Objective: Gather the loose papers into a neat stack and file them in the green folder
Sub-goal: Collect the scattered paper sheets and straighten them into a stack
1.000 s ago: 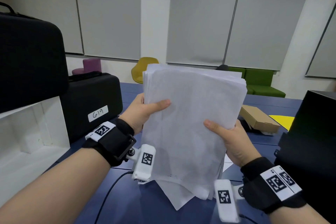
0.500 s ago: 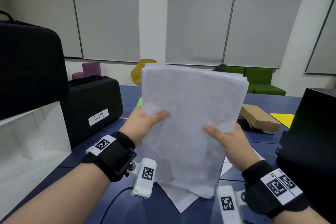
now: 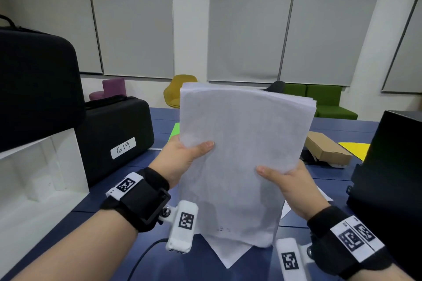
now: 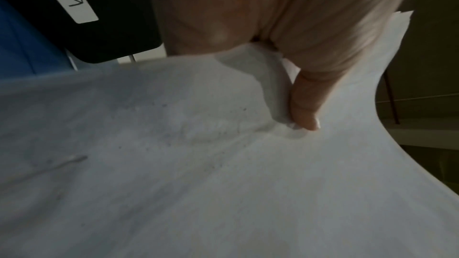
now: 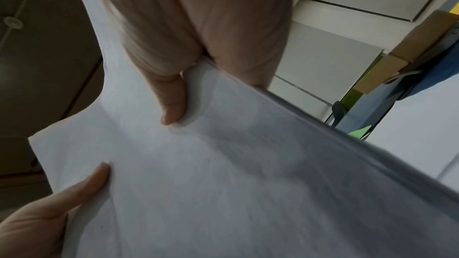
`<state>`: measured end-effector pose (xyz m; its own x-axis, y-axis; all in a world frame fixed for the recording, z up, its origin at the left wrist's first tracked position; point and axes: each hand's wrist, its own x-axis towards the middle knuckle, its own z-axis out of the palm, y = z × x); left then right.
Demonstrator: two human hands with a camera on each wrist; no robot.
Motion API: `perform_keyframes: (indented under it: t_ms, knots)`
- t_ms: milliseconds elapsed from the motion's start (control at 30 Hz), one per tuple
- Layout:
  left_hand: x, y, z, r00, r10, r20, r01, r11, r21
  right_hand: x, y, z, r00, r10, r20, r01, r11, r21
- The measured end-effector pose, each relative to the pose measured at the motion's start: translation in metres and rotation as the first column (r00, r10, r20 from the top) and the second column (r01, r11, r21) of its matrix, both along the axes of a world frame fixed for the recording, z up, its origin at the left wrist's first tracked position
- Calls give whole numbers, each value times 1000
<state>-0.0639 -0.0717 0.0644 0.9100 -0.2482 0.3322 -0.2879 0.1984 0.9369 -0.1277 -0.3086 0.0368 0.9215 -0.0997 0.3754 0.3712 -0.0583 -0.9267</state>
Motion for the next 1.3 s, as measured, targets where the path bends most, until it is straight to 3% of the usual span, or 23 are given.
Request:
perform_keyframes:
  t_ms: [167, 400, 567, 633, 700, 800, 867, 1067, 1300]
  knots:
    - [3, 0, -1, 1000, -14, 22, 14, 1000, -5, 4, -6, 1, 1000, -18, 17, 18, 1000, 0]
    - [15, -5, -65, 996, 72, -44, -63, 981, 182, 13, -6, -33, 984, -16, -175, 1, 996, -88]
    - [25, 14, -54, 983, 183, 0, -179, 963, 202, 30, 1, -17, 969, 84, -233, -122, 980, -156]
    - [29, 34, -48, 968, 250, 3, -245, 947, 209, 37, -1, -15, 936, 103, -337, -221, 916, -334]
    - [33, 60, -43, 953, 301, -44, -286, 935, 211, 48, -11, -20, 889, -9, -457, -276, 786, -553]
    - [34, 101, -39, 941, 300, -158, -265, 941, 209, 59, -24, -36, 834, -246, -494, -331, 494, -804]
    - [31, 120, -41, 930, 317, -186, -276, 937, 214, 64, -28, -48, 811, -343, -473, -361, 343, -867]
    - [32, 152, -63, 893, 372, -254, -302, 913, 274, 63, -18, -66, 778, -331, -534, -486, 222, -845]
    - [31, 158, -73, 880, 359, -311, -253, 909, 332, 53, -35, -67, 791, -271, -549, -476, 293, -829]
